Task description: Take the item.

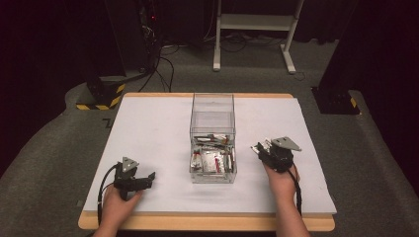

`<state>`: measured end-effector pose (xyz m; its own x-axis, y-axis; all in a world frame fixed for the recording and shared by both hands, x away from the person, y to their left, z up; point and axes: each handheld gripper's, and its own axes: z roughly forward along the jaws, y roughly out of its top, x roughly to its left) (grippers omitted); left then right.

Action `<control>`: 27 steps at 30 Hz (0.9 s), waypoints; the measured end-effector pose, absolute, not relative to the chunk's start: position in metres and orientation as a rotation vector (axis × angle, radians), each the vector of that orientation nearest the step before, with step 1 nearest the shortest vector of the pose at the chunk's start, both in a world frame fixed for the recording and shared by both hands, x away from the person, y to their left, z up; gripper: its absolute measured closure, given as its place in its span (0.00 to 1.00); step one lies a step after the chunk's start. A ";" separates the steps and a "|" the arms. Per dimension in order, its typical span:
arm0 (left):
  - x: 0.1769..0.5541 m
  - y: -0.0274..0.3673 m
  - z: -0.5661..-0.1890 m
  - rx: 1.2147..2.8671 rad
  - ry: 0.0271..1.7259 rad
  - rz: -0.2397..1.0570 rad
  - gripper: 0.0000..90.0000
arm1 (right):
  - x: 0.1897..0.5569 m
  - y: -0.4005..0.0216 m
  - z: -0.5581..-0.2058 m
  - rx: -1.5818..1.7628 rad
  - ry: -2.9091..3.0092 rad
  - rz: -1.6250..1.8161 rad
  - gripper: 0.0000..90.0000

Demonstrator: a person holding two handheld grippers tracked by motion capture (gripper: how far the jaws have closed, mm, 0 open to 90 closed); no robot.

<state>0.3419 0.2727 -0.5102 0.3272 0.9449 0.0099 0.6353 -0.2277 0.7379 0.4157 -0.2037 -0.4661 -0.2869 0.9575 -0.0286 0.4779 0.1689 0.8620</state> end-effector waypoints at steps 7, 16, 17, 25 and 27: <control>0.342 0.273 -0.510 1.962 1.385 0.623 0.15 | 0.408 -0.186 -0.468 1.325 1.899 1.019 0.42; 0.342 0.273 -0.510 1.962 1.385 0.622 0.15 | 0.393 -0.169 -0.474 1.303 1.975 1.011 0.39; 0.342 0.273 -0.510 1.960 1.386 0.622 0.15 | 0.390 -0.167 -0.476 1.299 1.987 1.007 0.39; 0.342 0.273 -0.510 1.955 1.387 0.623 0.15 | 0.367 -0.157 -0.490 1.306 2.098 0.948 0.31; 0.342 0.273 -0.510 1.955 1.388 0.623 0.15 | 0.363 -0.152 -0.497 1.311 2.149 0.903 0.29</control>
